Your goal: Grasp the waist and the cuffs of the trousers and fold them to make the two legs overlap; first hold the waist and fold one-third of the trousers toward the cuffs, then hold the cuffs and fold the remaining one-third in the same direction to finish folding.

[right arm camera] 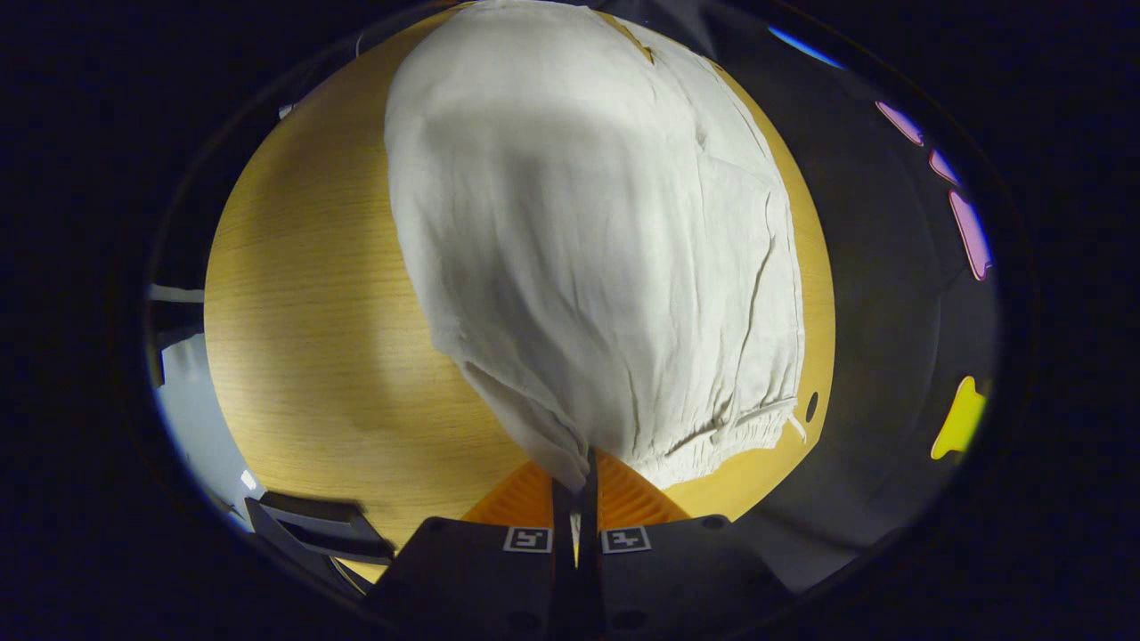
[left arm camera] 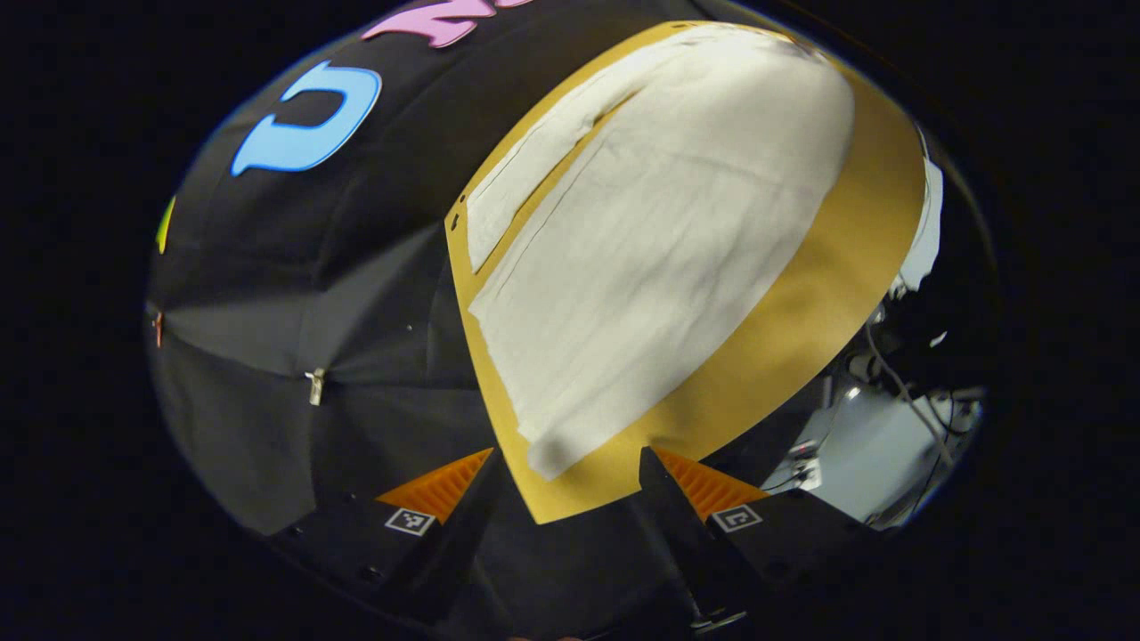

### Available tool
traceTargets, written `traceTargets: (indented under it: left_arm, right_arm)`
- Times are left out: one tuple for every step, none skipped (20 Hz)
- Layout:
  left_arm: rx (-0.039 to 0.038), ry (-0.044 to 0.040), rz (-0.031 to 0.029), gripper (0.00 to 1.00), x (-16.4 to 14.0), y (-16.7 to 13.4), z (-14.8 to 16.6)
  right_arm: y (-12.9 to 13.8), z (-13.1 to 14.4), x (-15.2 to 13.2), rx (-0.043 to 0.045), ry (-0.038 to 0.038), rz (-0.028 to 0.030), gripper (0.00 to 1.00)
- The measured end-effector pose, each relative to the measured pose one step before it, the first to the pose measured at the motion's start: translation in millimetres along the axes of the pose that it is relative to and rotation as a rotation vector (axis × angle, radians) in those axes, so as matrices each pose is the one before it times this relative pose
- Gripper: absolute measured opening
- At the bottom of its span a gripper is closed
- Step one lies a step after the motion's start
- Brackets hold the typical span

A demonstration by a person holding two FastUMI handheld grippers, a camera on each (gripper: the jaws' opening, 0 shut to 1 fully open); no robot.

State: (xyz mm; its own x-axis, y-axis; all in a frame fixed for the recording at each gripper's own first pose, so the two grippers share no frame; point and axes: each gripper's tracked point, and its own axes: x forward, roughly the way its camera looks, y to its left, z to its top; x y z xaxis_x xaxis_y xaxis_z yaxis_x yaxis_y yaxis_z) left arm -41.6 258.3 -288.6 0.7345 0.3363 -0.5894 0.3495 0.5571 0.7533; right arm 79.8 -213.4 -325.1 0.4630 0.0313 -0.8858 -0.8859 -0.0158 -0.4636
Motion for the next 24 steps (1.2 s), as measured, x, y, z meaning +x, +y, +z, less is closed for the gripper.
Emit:
traceTargets:
  left_arm:
    - [0.04416, -0.00196, 0.00216, 0.96, 10.66, 2.91, -5.29]
    - [0.03837, 0.00079, -0.02066, 0.96, 11.78, -3.0, -4.98]
    - [0.04016, -0.00052, -0.03101, 0.96, 8.59, -4.37, -3.79]
    - [0.049, -0.01134, -0.01962, 0.96, 7.82, -0.54, 0.6]
    - [0.05674, -0.02448, -0.00502, 0.96, 5.29, 6.74, 5.33]
    - [0.04319, -0.01851, -0.01506, 0.92, 6.06, 2.78, 5.85]
    - [0.03788, -0.02528, -0.0192, 0.92, 4.3, 2.67, 5.06]
    - [0.02775, -0.01838, -0.02242, 0.92, 0.77, 1.02, 4.78]
    - [0.02247, -0.011, -0.02396, 0.92, 1.73, 2.4, 3.13]
    - [0.01866, -0.00655, -0.02534, 0.92, 2.58, 1.92, 4.04]
    - [0.01472, -0.00526, -0.03295, 0.92, 2.27, 0.0, 2.62]
    - [0.00891, 0.00643, -0.03256, 0.9, 1.53, -1.25, 0.23]
    - [0.01526, 0.00057, -0.01525, 0.86, 4.19, 3.87, 2.09]
    - [0.01724, 0.00063, -0.00468, 0.73, 3.61, 3.6, 1.83]
    - [0.01134, 0.00418, -0.00163, 0.72, 2.28, 1.63, 1.54]
    - [-0.00536, 0.00721, -0.01336, 0.63, 1.02, -1.67, 0.53]
    - [-0.00894, 0.00648, -0.00668, 0.6, -0.01, -2.48, 1.03]
    - [-0.0127, 0.00942, -0.00026, 0.4, 2.6, 1.62, -0.89]
    - [-0.01378, 0.01233, 0.00084, 0.39, 4.59, 1.19, 0.52]
    - [-0.00792, 0.00628, 0.01431, 0.19, 0.66, -0.89, 1.44]
    - [0.00042, 0.00296, 0.01722, 0.12, 3.15, 0.33, 1.89]
    - [0.00885, 0.00241, 0.0254, 0.08, -1.01, 0.9, 0.07]
    - [0.00826, 0.00651, 0.01519, 0.07, 0.07, 0.35, -2.92]
    - [0.00201, 0.00531, 0.00204, 0.06, -1.08, -1.87, -0.36]
  right_arm:
    - [1.73, -0.15, 0.45, -0.00285, 0.00636, -0.00299, 0.05]
    - [0.05, 0.02, -0.69, 0.00385, 0.00755, -0.00066, 0.05]
    - [-0.86, -1.5, 1.81, 0.00395, 0.00985, 0.00181, 0.05]
    - [-0.11, -0.39, 0.16, 0.00552, 0.00932, 0.00148, 0.05]
    - [-0.5, 0.73, 0.16, 0.0022, 0.0052, 0.00014, 0.05]
    - [0.33, 0.36, -0.15, -0.00258, 0.00258, -0.00316, 0.05]
    - [-0.14, 0.15, -0.34, -0.01238, -0.00267, -0.00744, 0.05]
    - [-0.44, 0.78, -0.63, -0.01696, -0.00183, -0.01444, 0.05]
    - [1.89, -0.38, 0.95, -0.01059, 0.00082, -0.01052, 0.05]
    - [0.15, 0.2, -1.11, 0.00037, 0.00619, -0.00836, 0.05]
    - [0.37, -1.52, 1.28, 0.00548, 0.0071, -0.00392, 0.05]
    - [-0.51, 0.42, -0.19, 0.00465, 0.00454, -0.00118, 0.05]
    - [0.62, 0.19, 0.11, 0.00182, 0.00405, 0.00202, 0.05]
    - [-0.53, -0.33, 1.12, 0.00209, 0.0025, 0.00323, 0.05]
    - [0.53, 0.11, -1.31, -0.00052, 0.0023, 0.00657, 0.05]
    - [-0.09, 0.37, 0.2, 0.00036, 0.0011, 0.00748, 0.05]
    - [0.54, -0.8, 0.31, 0.00402, 0.00266, 0.00726, 0.05]
    - [-0.29, 0.17, -0.26, 0.00534, 0.00279, 0.00566, 0.05]
    - [-0.07, 0.19, -0.08, 0.00498, 0.00321, 0.00252, 0.05]
    - [-0.19, 0.41, -0.88, 0.00123, 0.00292, -0.00065, 0.05]
    - [0.03, -0.56, 0.83, -0.00333, 0.00178, -0.00257, 0.05]
    - [-0.51, 0.33, -0.16, -0.00102, 0.00345, -0.00101, 0.05]
    - [0.71, -0.65, -0.06, 0.00666, 0.00453, 0.00136, 0.05]
    - [-0.6, -0.55, 0.0, 0.01185, 0.005, 0.00429, 0.05]
